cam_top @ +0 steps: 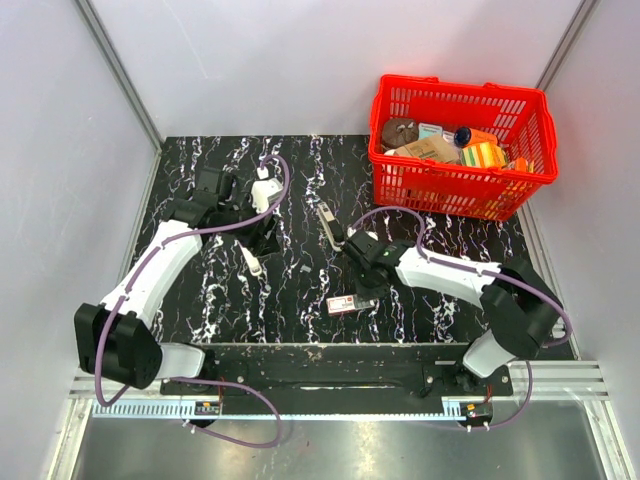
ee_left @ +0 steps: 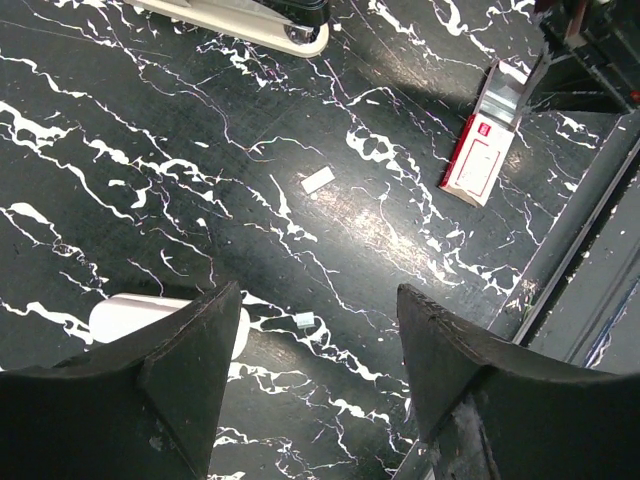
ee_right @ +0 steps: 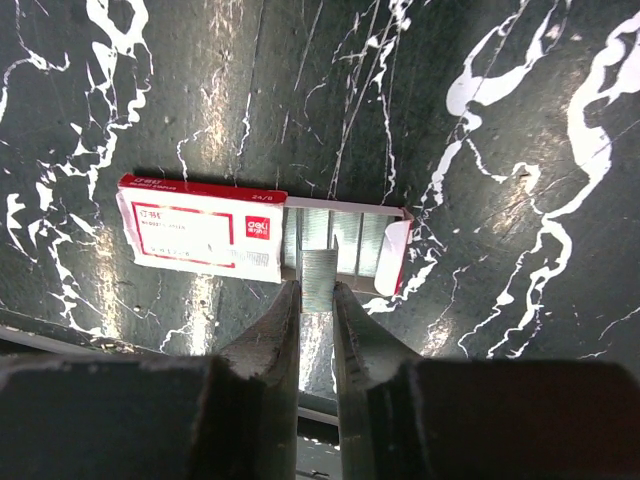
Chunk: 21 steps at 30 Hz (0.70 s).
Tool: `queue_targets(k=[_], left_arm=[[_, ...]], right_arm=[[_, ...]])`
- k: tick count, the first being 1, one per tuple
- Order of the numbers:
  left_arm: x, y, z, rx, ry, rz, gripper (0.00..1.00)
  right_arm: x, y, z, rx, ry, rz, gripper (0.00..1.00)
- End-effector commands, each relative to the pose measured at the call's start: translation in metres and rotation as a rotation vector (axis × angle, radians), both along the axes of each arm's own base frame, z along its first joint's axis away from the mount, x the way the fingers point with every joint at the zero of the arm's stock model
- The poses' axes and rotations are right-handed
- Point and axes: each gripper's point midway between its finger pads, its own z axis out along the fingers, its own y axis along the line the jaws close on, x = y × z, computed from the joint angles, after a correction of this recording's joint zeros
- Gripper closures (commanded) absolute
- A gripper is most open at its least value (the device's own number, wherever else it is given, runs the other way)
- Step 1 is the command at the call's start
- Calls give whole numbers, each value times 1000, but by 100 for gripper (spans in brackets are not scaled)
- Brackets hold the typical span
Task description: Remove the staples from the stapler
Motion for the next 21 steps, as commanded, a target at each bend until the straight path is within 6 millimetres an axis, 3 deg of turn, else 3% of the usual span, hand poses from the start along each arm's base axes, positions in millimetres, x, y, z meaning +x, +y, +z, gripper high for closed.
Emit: queue_targets(k=[1,21], left_arm=[[-2,-5,12,-49,-28,-22,32],[-1,-7,9,-54,-15,-26,32]], right_arm=[[4,8,3,-28,-24,21,92],[-1,10,-6,-70,0,44,86]])
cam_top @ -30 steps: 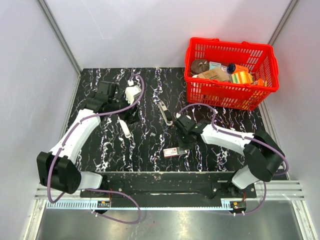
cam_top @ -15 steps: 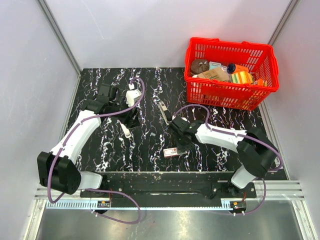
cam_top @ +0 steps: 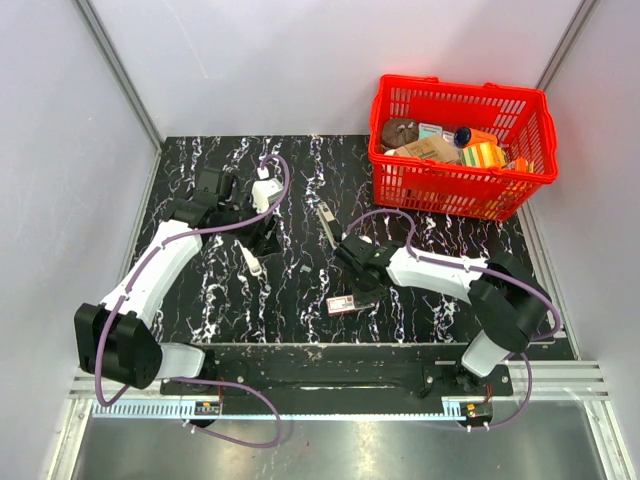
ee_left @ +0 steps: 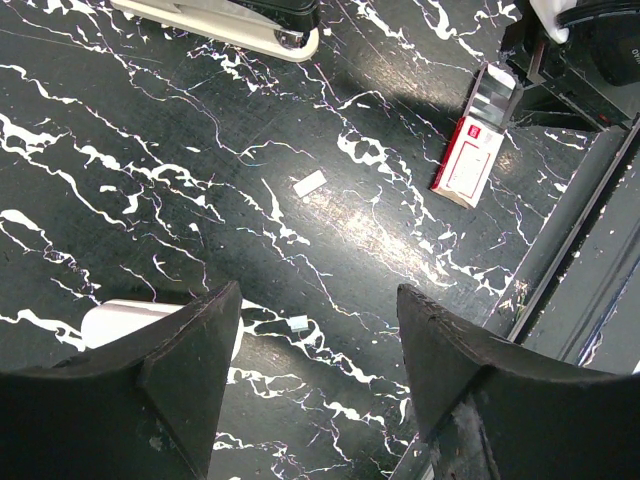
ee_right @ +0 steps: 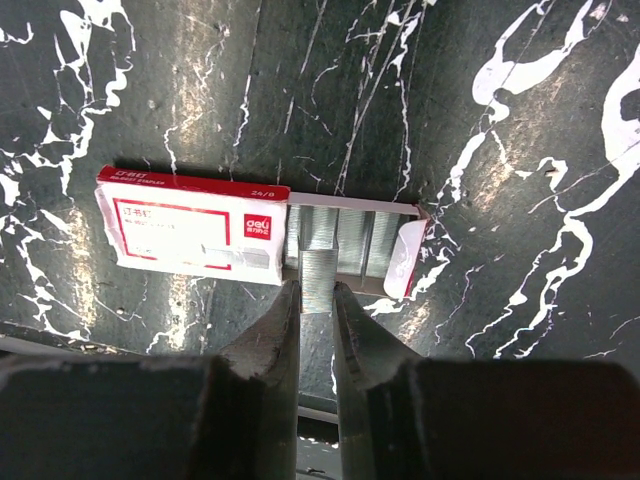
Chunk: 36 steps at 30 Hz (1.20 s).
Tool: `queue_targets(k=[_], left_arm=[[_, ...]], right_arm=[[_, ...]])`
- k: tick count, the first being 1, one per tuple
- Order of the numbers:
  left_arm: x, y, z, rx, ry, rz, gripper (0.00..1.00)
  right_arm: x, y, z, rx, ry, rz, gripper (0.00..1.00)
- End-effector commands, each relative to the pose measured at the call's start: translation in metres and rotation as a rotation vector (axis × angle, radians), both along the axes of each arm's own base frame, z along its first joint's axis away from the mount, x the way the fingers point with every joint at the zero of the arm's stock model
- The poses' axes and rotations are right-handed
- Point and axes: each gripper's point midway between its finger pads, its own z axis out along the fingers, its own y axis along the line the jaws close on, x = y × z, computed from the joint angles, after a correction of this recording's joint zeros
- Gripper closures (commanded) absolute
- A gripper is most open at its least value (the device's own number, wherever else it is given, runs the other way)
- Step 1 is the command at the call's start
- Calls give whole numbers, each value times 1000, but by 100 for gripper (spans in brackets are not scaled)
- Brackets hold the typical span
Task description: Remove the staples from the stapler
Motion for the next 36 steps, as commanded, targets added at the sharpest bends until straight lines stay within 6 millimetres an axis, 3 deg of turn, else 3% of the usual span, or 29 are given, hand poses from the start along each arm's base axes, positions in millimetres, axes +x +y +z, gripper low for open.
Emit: queue_targets(k=[1,20,25,29,33,36], left_arm=[[0,-4,6,-35,-19,-15,32],[1,-4,4,-34,-7,-12,31],[1,-5,4,-39,-6,-15,31],[3,-5,2,-31,-7,-20,31],[12,-3,-15,30,-28,-31,32],[19,-5,-38,145,-56,-66,33]], right_arm=[[8,5,7,-12,-39,9,86],[9,6,9,-13,-49,18,67],[13,2,20,-6,-90,-1,68],[18,-3,44,35,-168,-27,70],[28,-7,64,63,-264,-47,71],[35,-9,65,46,-297,-51,73]])
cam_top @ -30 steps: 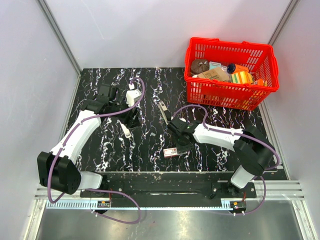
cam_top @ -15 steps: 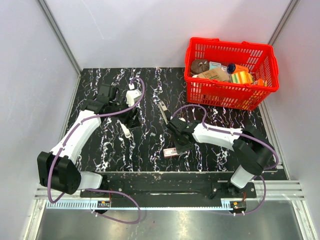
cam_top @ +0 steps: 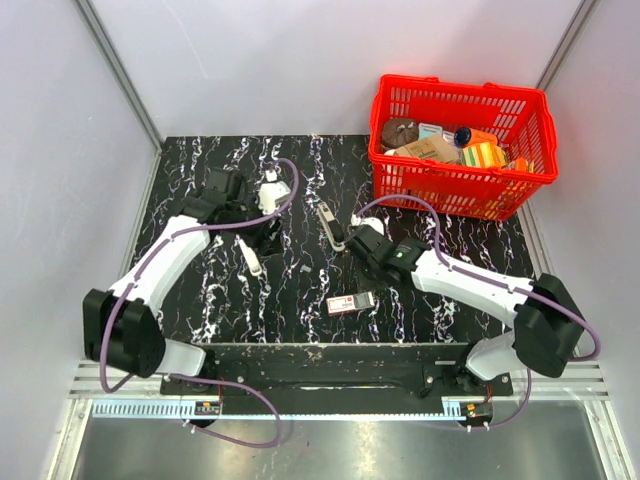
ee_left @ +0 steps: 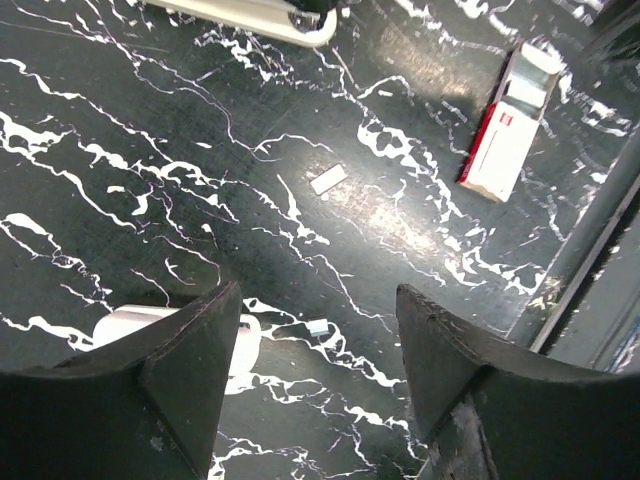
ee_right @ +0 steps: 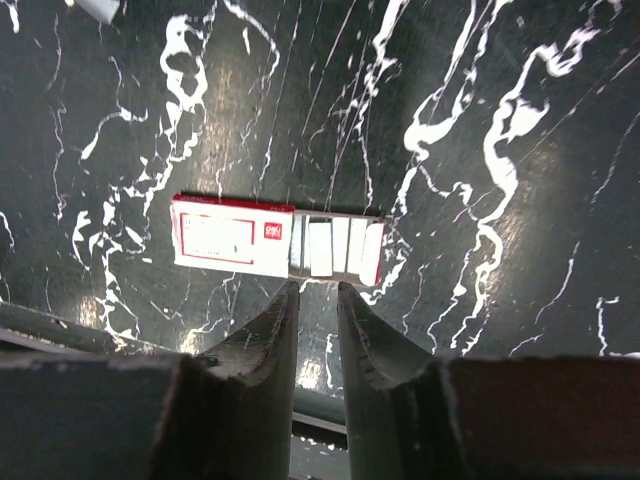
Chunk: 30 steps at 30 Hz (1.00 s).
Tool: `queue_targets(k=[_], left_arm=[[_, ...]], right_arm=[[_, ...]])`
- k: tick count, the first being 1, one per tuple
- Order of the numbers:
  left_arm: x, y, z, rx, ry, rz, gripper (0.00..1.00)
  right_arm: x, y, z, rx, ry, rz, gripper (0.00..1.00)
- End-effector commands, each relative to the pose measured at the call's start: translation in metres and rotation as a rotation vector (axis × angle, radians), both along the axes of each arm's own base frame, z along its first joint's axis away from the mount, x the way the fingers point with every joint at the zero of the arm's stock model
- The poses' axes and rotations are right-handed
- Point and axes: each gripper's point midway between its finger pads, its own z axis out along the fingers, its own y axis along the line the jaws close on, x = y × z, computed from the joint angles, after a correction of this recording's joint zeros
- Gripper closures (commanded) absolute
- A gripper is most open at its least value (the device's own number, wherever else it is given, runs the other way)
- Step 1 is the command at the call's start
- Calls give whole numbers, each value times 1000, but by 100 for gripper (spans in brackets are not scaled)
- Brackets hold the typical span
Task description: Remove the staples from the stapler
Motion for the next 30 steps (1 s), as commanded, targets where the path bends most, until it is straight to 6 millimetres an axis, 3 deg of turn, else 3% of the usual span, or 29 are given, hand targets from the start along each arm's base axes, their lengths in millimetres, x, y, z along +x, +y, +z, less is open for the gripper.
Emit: queue_targets(k=[1,5,11,15,20,30], left_arm=[[16,-2,-34,158,-66,-65,33],[21,-13,-68,298,-79,-163,33],[28,-32,-106,435,-118,-309,33],[31,-49,-112,456,-147,-380,32],[34,-63,-122,485,-175,-426,32],[35,-67,-139,520,-179,-475,32]], right_arm=[[15,-5,6,-31,-91,-24,74],[15,-7,-7,-38,-75,-47,81],[22,-25,-7,29,-90,-131,83],[25,-42,-15,101,-50,-187,82],[27,-45,-15,128,-61,-197,82],[30,-48,-20,139,-56,-205,82]])
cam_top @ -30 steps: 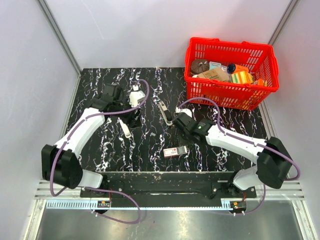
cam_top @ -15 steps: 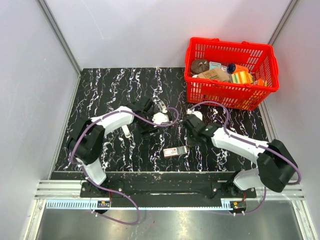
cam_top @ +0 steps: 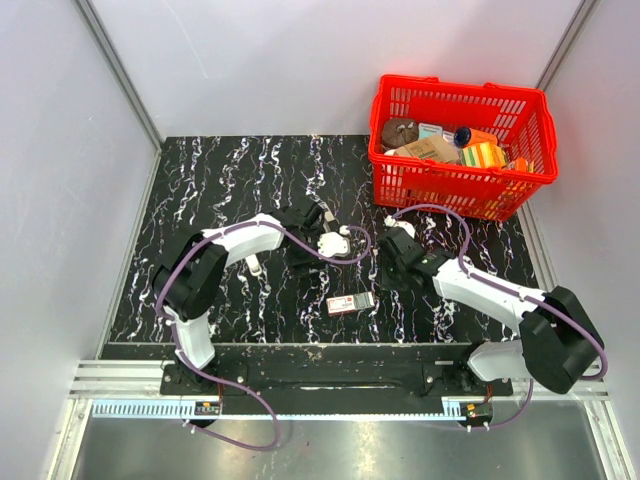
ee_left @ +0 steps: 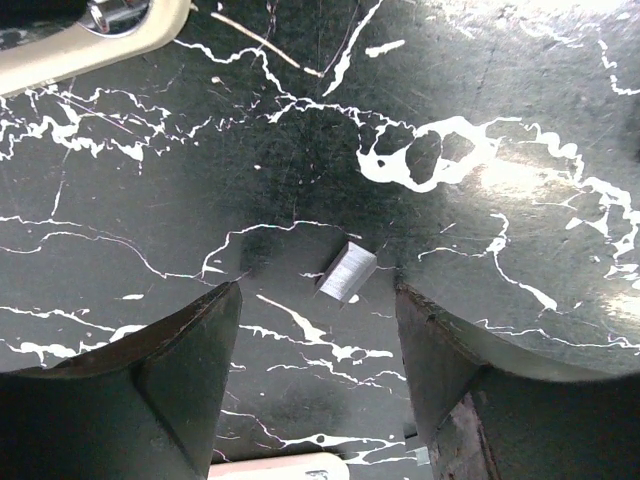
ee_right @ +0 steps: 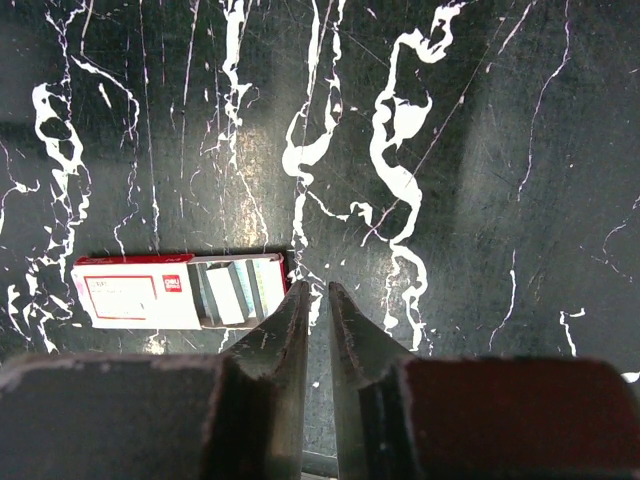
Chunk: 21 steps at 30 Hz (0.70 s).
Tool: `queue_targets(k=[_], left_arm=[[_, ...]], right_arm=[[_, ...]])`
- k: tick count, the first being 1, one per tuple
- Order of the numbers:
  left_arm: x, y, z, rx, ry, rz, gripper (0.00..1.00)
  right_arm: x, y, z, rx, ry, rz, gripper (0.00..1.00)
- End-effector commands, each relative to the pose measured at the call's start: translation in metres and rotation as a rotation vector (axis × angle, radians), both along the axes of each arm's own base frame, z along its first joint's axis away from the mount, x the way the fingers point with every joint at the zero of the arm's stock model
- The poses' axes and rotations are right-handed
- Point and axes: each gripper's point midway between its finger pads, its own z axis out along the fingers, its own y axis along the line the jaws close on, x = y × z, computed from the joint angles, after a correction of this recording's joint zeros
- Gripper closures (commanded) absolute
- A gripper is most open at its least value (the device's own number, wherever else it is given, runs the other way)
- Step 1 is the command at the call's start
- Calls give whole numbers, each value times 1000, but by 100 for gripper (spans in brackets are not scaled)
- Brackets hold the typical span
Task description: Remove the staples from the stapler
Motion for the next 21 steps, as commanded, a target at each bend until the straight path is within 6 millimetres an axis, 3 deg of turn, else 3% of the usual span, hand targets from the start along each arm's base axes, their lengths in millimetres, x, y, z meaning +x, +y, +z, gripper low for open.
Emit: queue_targets(k=[1,11,21], left_arm=[[17,-9,5,-2,-61,-36,32],[18,-17,5,-37,-50,-30,37],[7,-15,2,-36,-10,-37,49]], right_arm=[[8,4,7,46,-31,-14,82],[9,4,6,50,-28,-18,85],[9,5,5,52,-26,-16,88]])
